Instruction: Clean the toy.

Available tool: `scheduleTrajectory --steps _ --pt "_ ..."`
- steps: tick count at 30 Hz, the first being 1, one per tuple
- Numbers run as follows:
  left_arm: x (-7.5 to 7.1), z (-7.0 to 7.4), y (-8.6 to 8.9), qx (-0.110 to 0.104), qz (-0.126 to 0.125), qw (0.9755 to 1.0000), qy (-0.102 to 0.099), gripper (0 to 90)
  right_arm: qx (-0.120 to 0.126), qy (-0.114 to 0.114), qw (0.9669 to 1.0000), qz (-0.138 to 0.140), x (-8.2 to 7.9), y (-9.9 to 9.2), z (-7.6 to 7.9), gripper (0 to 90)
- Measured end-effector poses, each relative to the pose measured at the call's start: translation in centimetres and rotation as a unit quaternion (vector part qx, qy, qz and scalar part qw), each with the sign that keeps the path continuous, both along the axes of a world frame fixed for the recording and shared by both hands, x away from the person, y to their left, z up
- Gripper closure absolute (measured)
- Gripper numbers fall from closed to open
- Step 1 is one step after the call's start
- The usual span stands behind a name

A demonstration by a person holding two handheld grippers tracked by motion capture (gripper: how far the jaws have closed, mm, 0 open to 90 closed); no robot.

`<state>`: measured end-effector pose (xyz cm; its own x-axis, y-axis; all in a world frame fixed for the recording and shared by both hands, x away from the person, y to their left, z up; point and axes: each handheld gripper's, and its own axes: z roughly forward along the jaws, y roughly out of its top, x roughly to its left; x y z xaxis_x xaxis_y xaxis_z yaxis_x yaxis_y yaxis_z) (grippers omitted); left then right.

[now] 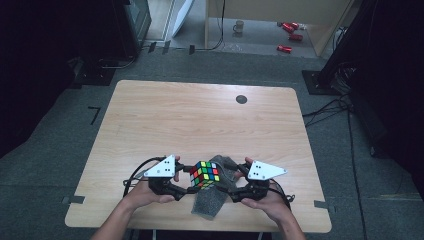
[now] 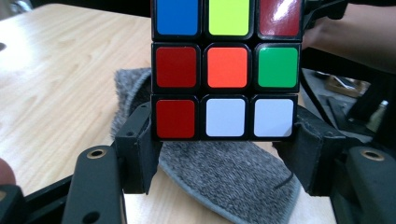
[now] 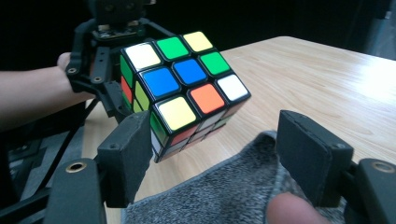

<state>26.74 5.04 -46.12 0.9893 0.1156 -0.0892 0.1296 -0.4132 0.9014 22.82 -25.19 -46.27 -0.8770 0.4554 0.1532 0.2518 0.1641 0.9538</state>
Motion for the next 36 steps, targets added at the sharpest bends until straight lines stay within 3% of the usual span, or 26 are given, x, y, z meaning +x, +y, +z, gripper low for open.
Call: scheduleTrajectory --steps 8,11,16,32,36 --pt "-0.4 -0.4 -0.5 0.021 -0.039 0.999 -0.001 35.6 -0.022 -0.008 0.9986 0.048 -0.3 0.7 -0.5 22.9" --pt "-0.4 -0.5 -0.5 0.022 -0.048 0.9986 -0.002 35.6 -0.03 -0.011 0.9977 0.06 -0.5 1.0 -0.8 25.1" --pt "-0.6 -0.6 -0.6 0.025 -0.06 0.9979 -0.01 35.6 -0.041 -0.014 0.9964 0.073 -0.6 1.4 -1.0 26.1" --pt "-0.7 -0.9 -0.8 0.029 -0.083 0.9961 -0.003 35.6 -0.062 -0.029 0.9927 0.099 -1.1 1.6 -1.2 29.8" --pt "-0.5 -0.8 -0.5 0.016 -0.093 0.9955 0.005 35.5 -0.065 -0.028 0.991 0.114 -1.2 1.4 -1.0 34.0"
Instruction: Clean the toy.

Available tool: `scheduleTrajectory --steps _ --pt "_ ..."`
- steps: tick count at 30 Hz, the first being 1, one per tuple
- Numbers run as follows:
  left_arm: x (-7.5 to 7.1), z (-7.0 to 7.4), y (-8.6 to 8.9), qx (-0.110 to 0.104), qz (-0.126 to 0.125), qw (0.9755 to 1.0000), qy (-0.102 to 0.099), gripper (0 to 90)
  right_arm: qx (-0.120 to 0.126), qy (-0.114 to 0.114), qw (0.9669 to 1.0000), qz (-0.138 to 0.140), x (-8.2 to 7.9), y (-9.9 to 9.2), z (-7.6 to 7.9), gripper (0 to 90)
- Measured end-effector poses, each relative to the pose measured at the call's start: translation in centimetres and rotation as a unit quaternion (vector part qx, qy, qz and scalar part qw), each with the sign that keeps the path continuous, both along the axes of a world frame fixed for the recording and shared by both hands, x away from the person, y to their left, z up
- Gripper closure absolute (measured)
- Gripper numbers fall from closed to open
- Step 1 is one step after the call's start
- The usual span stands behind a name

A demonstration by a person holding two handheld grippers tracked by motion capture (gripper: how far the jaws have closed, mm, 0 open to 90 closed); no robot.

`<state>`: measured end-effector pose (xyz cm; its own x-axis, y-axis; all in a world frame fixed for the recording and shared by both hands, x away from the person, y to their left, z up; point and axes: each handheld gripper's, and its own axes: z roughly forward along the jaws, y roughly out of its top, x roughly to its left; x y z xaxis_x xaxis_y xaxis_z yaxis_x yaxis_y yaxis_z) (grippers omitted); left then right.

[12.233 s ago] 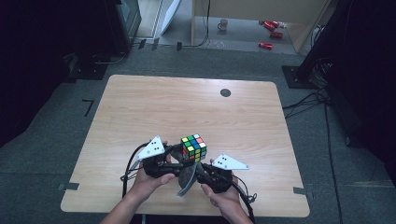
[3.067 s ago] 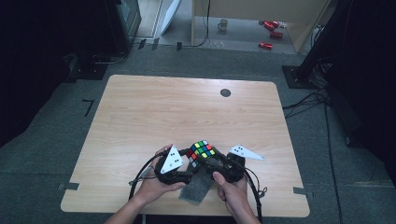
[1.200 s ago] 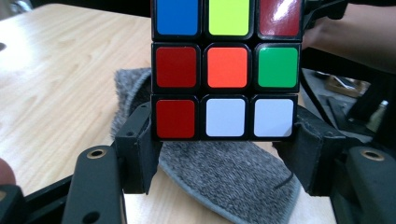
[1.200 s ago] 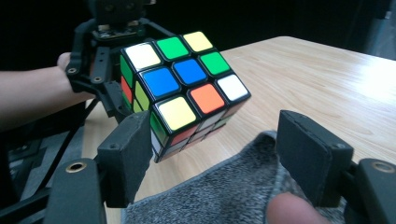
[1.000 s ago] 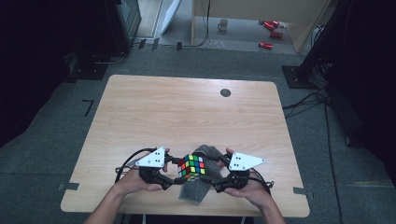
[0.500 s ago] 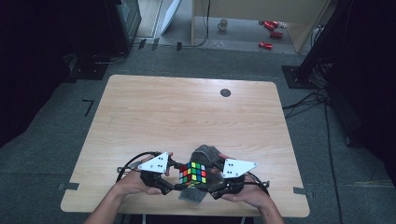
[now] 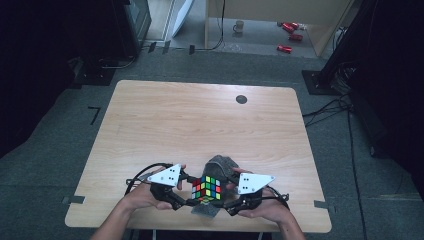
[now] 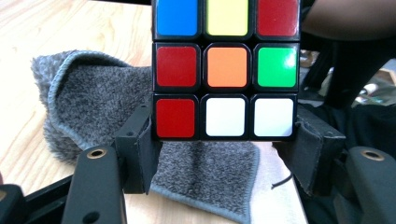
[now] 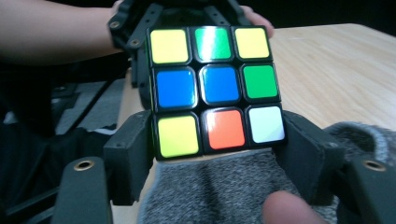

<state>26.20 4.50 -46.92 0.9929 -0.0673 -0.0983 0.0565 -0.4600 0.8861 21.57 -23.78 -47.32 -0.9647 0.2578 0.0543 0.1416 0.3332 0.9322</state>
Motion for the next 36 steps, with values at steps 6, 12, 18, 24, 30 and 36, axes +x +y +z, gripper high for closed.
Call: scheduleTrajectory --steps 6,12,18,24,30,36 --pt "0.0 0.0 -0.1 -0.008 0.0 0.9999 0.007 35.4 0.005 -0.004 1.0 0.002 0.0 -0.2 0.6 34.4" --pt "0.0 -0.1 -0.1 -0.007 0.008 0.9999 0.005 34.8 0.0 -0.006 1.0 -0.003 0.0 -0.3 0.6 34.5" --pt "0.4 0.1 0.5 -0.008 0.035 0.9994 0.002 33.3 0.018 -0.009 0.9996 -0.021 0.2 -1.7 1.0 34.5" --pt "0.5 0.2 0.4 -0.012 0.05 0.9987 -0.003 35.2 0.025 -0.011 0.9991 -0.033 0.3 -2.2 1.1 34.5" --pt "1.2 0.1 0.6 -0.003 0.115 0.9933 -0.012 30.5 0.026 -0.018 0.9979 -0.056 0.5 -3.4 1.3 34.5" --pt "1.1 -0.3 -1.8 0.01 0.163 0.9864 -0.015 22.7 0.041 -0.018 0.9944 -0.096 0.9 -6.4 1.6 34.5"
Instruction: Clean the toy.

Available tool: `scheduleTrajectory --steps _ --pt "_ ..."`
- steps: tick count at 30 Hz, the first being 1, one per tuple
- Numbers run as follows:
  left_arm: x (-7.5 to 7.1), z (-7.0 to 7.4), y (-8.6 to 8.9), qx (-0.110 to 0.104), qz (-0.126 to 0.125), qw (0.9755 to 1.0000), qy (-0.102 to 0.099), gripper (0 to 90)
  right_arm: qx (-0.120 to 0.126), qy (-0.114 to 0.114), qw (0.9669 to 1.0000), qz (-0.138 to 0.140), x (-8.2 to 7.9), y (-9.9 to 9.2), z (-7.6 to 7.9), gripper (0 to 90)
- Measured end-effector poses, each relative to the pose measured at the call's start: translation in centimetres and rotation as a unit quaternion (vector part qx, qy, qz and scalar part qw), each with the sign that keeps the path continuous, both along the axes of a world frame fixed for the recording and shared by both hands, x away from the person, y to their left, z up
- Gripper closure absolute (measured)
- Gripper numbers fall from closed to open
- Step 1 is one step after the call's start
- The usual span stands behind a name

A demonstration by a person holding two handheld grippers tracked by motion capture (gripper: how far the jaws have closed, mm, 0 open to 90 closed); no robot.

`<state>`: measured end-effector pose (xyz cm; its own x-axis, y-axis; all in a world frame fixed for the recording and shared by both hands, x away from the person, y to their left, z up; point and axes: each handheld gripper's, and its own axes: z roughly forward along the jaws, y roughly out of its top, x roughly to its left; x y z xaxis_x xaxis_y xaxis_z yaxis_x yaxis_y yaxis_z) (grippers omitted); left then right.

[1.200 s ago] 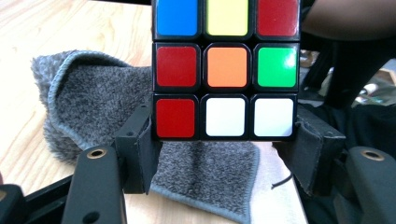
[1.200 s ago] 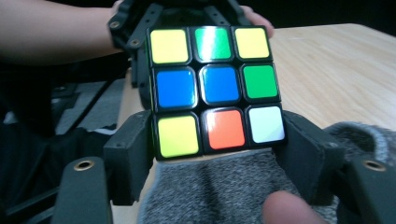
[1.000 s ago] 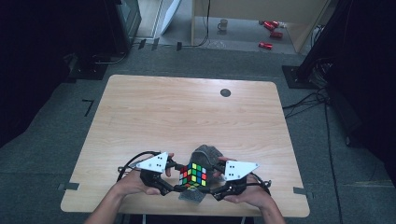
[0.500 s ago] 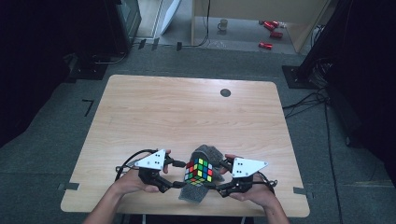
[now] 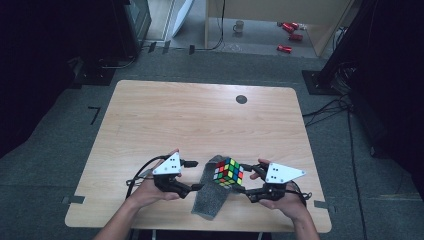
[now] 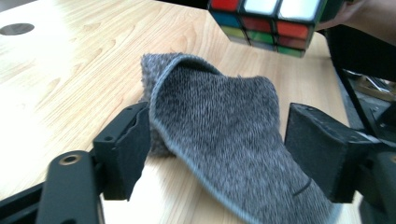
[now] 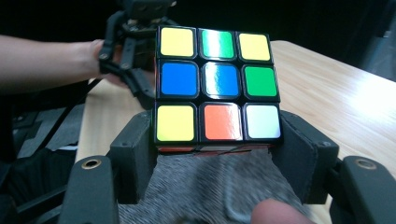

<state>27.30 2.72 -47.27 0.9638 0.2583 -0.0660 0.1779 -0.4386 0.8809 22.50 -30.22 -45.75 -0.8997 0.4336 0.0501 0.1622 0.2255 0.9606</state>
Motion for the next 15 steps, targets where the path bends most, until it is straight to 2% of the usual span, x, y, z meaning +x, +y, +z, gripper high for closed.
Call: scheduleTrajectory --steps 3,6,7,8,10,11,12,13,14,15 --pt "-0.2 -0.4 -2.0 0.016 0.031 0.9993 -0.011 17.0 0.007 0.005 0.9997 -0.024 0.2 -1.9 -0.1 34.5" --pt "-0.2 -0.8 -3.8 0.029 0.052 0.9981 -0.012 14.6 0.011 0.005 0.9993 -0.037 0.3 -2.7 -0.2 34.5" --pt "-0.3 -1.2 -4.9 0.046 0.063 0.9968 -0.018 14.6 0.017 0.007 0.9988 -0.046 0.3 -3.4 -0.3 34.5" --pt "-0.3 -1.2 -4.9 0.046 0.063 0.9968 -0.018 14.7 0.017 0.007 0.9988 -0.046 0.3 -3.4 -0.3 34.5" --pt "-0.5 -1.8 -6.1 0.074 0.066 0.9948 -0.026 14.9 0.017 0.01 0.9985 -0.051 0.3 -3.8 -0.4 34.5" --pt "-0.6 -2.4 -7.1 0.101 0.082 0.9909 -0.035 19.5 0.015 0.012 0.9983 -0.055 0.3 -4.0 -0.5 34.5" --pt "-0.6 -2.6 -7.4 0.113 0.088 0.9891 -0.033 24.2 0.013 0.013 0.9982 -0.057 0.2 -4.1 -0.6 34.5" --pt "-0.6 -2.6 -7.4 0.113 0.088 0.9891 -0.033 29.3 0.012 0.014 0.9982 -0.058 0.2 -4.1 -0.7 34.5" --pt "-0.6 -2.9 -7.7 0.125 0.095 0.987 -0.033 29.3 0.012 0.014 0.9982 -0.058 0.2 -4.1 -0.7 34.5" --pt "-0.8 -3.4 -8.2 0.14 0.089 0.9854 -0.04 41.9 0.011 0.015 0.998 -0.06 0.2 -4.2 -0.8 34.5"
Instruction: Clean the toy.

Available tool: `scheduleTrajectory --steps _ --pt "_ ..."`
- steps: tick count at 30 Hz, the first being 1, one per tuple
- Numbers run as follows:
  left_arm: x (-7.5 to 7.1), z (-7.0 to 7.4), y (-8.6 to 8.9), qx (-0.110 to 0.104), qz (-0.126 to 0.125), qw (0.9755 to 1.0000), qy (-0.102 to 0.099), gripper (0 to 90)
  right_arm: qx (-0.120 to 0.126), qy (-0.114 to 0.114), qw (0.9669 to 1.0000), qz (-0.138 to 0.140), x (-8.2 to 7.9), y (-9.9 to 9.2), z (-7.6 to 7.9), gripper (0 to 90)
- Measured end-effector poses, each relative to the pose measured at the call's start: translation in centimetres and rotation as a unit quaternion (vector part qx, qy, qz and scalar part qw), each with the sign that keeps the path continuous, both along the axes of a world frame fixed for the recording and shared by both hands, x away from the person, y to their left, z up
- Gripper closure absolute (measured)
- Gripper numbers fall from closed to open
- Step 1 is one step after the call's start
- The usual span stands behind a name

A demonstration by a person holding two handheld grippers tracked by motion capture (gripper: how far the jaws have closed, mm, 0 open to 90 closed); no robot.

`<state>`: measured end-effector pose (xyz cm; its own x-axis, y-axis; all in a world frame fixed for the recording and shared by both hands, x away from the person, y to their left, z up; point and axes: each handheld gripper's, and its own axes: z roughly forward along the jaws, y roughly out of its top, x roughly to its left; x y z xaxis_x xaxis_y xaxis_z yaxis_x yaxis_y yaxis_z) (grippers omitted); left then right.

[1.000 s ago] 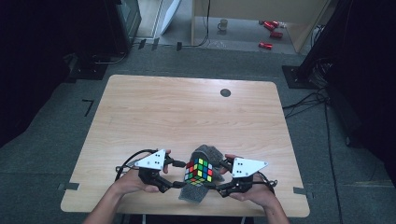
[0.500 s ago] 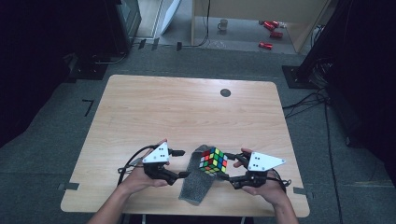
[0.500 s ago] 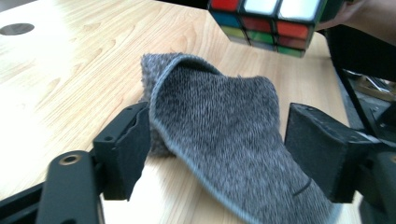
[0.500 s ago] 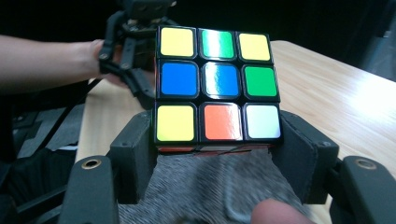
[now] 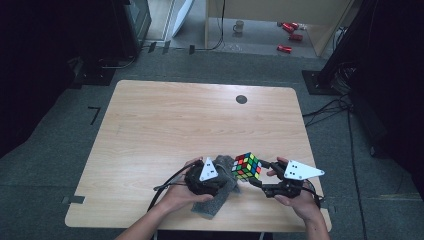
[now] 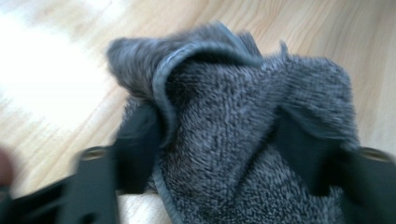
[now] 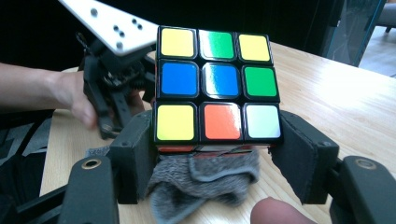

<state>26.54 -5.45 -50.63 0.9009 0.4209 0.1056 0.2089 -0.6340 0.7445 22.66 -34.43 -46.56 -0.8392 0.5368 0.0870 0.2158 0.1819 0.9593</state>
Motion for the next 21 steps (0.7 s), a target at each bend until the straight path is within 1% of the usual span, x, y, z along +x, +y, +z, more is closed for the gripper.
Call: scheduleTrajectory --steps 1,2,3,4,5,7,8,10,13,15,16,17,18,19,20,21 --pt "0.0 0.0 0.0 0.0 0.0 1.0 0.0 47.4 0.0 0.0 1.0 0.0 0.0 0.0 0.0 34.5" --pt "-0.1 -0.2 -0.2 0.009 0.002 0.9999 -0.005 53.5 -0.003 0.0 1.0 -0.001 -0.1 0.0 -0.1 34.5" --pt "-0.2 -0.3 -0.4 0.011 0.001 0.9999 -0.009 59.9 -0.004 0.001 1.0 -0.002 -0.2 -0.1 -0.1 34.5" --pt "-0.3 -0.3 -0.4 0.009 0.002 0.9999 -0.011 59.9 -0.004 0.001 1.0 -0.002 -0.2 -0.1 -0.1 34.5" --pt "-0.3 -0.2 -0.4 0.006 0.005 0.9999 -0.015 66.0 -0.004 0.001 1.0 -0.002 -0.3 -0.1 -0.1 34.5" --pt "-0.2 0.0 -0.1 -0.01 0.011 0.9998 -0.015 79.5 -0.004 0.001 1.0 -0.004 -0.4 -0.1 -0.1 34.5" --pt "0.0 0.2 0.2 -0.021 0.018 0.9995 -0.014 82.8 -0.004 0.001 1.0 -0.005 -0.4 -0.2 -0.1 34.5" --pt "0.4 0.8 1.2 -0.044 0.024 0.9987 -0.014 86.0 -0.005 0.0 1.0 -0.006 -0.5 -0.1 -0.1 34.5" --pt "0.7 2.0 3.0 -0.076 0.034 0.9962 -0.028 87.4 -0.007 -0.001 1.0 -0.003 -0.6 0.1 -0.1 34.5" --pt "1.0 2.9 4.4 -0.105 0.035 0.9934 -0.033 87.8 -0.009 -0.002 1.0 0.001 -0.5 0.5 -0.1 34.5" --pt "1.1 3.4 5.2 -0.121 0.034 0.9915 -0.033 87.9 -0.011 -0.002 0.9999 0.005 -0.5 0.8 -0.1 34.5" --pt "1.1 3.8 5.9 -0.143 0.03 0.9887 -0.032 87.9 -0.013 -0.001 0.9999 0.009 -0.6 1.2 -0.1 34.5" --pt "1.3 4.5 7.2 -0.176 0.023 0.9836 -0.03 88.0 -0.019 -0.003 0.9997 0.017 -0.6 2.0 -0.1 34.5" --pt "1.3 4.5 7.2 -0.176 0.023 0.9836 -0.03 88.0 -0.019 -0.003 0.9997 0.017 -0.6 2.0 -0.1 34.5" --pt "1.3 4.9 7.8 -0.195 0.013 0.9804 -0.027 88.0 -0.022 -0.005 0.9995 0.021 -0.6 2.5 -0.1 34.5" --pt "1.2 5.4 8.8 -0.233 -0.017 0.9722 -0.017 88.0 -0.027 -0.008 0.9992 0.029 -0.6 3.4 -0.1 34.5"
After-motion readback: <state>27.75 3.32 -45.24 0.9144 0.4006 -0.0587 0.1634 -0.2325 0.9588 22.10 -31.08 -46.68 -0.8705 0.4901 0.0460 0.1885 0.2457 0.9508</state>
